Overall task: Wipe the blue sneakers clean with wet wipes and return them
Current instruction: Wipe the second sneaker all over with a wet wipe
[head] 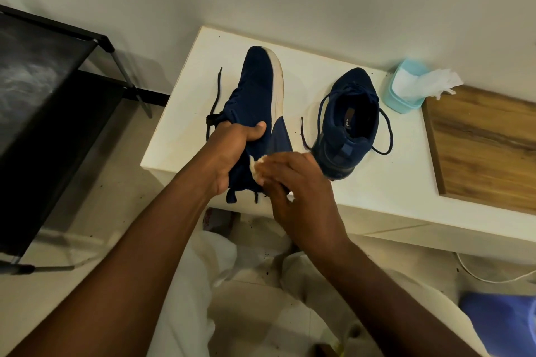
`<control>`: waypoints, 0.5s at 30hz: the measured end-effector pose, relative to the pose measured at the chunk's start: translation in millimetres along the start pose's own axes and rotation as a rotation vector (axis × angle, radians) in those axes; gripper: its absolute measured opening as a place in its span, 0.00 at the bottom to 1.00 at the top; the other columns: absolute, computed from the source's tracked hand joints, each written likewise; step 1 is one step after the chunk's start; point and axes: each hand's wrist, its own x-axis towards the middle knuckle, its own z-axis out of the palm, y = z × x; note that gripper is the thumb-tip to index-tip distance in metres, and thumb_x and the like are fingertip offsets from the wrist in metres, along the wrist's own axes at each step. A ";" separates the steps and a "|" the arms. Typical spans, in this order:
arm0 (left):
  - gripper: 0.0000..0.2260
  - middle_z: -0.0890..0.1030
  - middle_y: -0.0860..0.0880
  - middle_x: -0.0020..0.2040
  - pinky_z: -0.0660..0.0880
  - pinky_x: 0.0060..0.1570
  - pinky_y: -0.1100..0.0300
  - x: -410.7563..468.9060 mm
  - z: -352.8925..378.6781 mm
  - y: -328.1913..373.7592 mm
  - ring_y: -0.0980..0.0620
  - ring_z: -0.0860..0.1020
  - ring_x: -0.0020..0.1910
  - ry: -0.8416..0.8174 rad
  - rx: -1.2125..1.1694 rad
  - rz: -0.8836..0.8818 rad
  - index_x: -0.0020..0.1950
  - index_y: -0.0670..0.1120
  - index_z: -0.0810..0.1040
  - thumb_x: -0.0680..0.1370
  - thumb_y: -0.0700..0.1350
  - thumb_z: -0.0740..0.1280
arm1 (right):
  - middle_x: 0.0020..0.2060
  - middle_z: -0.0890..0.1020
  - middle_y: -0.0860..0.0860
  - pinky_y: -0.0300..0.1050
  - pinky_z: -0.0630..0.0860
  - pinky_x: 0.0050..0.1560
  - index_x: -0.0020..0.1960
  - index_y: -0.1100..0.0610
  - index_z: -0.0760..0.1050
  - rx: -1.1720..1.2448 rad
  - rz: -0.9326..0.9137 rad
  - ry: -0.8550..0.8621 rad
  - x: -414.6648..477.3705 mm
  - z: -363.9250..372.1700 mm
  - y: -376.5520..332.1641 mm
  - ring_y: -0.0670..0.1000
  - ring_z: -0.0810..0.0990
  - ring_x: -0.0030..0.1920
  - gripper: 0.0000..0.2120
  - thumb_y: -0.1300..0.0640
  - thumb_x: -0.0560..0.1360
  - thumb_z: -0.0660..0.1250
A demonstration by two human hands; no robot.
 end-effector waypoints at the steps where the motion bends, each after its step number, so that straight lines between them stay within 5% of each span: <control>1: 0.18 0.84 0.46 0.53 0.82 0.46 0.49 0.1 1.2 0.0 0.43 0.84 0.49 -0.002 -0.003 -0.001 0.65 0.46 0.76 0.78 0.49 0.72 | 0.53 0.83 0.51 0.38 0.74 0.54 0.55 0.56 0.83 -0.020 -0.028 -0.017 -1.7 -0.3 3.7 0.50 0.79 0.53 0.11 0.65 0.74 0.73; 8: 0.18 0.84 0.45 0.53 0.80 0.44 0.54 -1.2 2.4 2.0 0.45 0.83 0.50 -0.018 -0.013 -0.006 0.65 0.43 0.76 0.78 0.48 0.73 | 0.45 0.83 0.50 0.48 0.77 0.50 0.52 0.53 0.84 0.003 0.239 0.101 45.9 2.0 24.7 0.48 0.77 0.47 0.09 0.61 0.79 0.66; 15: 0.16 0.82 0.47 0.53 0.79 0.41 0.53 -2.7 -1.8 2.4 0.45 0.82 0.49 0.003 -0.026 -0.014 0.64 0.47 0.74 0.79 0.49 0.72 | 0.41 0.80 0.51 0.42 0.74 0.39 0.50 0.53 0.85 -0.138 0.090 -0.135 6.6 -15.7 3.9 0.50 0.75 0.42 0.10 0.65 0.73 0.72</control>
